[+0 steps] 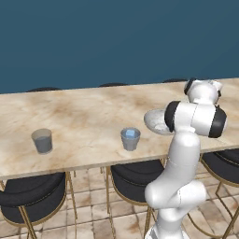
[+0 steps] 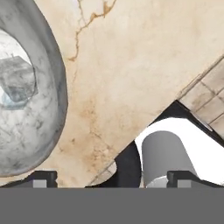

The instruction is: There are four ice cubes in the ice bowl. Place two ice cubes in each glass of water.

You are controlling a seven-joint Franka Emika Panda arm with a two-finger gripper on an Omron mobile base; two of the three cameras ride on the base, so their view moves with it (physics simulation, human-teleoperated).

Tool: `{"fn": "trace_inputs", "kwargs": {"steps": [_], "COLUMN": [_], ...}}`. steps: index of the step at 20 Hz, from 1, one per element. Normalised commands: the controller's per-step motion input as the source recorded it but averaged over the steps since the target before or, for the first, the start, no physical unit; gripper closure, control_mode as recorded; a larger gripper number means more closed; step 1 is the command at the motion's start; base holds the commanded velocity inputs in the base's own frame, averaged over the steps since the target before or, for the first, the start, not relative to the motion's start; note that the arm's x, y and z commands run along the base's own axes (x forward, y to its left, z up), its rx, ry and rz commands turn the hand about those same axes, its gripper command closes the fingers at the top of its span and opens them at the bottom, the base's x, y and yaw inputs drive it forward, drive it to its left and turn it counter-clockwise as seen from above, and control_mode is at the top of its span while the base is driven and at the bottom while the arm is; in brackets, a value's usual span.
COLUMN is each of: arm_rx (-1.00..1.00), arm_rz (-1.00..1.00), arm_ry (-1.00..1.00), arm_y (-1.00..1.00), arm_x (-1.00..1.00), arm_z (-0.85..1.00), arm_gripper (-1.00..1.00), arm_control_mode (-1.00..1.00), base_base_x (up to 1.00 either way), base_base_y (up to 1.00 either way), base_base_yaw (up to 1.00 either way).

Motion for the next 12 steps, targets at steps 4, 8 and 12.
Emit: {"fn": "trace_inputs", "kwargs": {"steps": [4, 8, 12], "arm_rx": [-0.11, -0.06, -0.07], "arm_rz": [-0.01, 0.0, 0.0], "arm_ry": [0.0, 0.0, 0.0], "arm_y": [0.04, 0.0, 0.0], "arm_x": [0.42, 0.36, 0.37], "arm_z": [-0.3, -0.29, -0.35], "arm_gripper": [-1.0, -1.0, -1.0], "arm_control_mode": [-1.0, -1.0, -1.0], "base_base_x": [0.0, 0.0, 0.0], "base_base_y": [0.0, 0.0, 0.0], "base_base_yaw": [0.0, 0.0, 0.0]}}
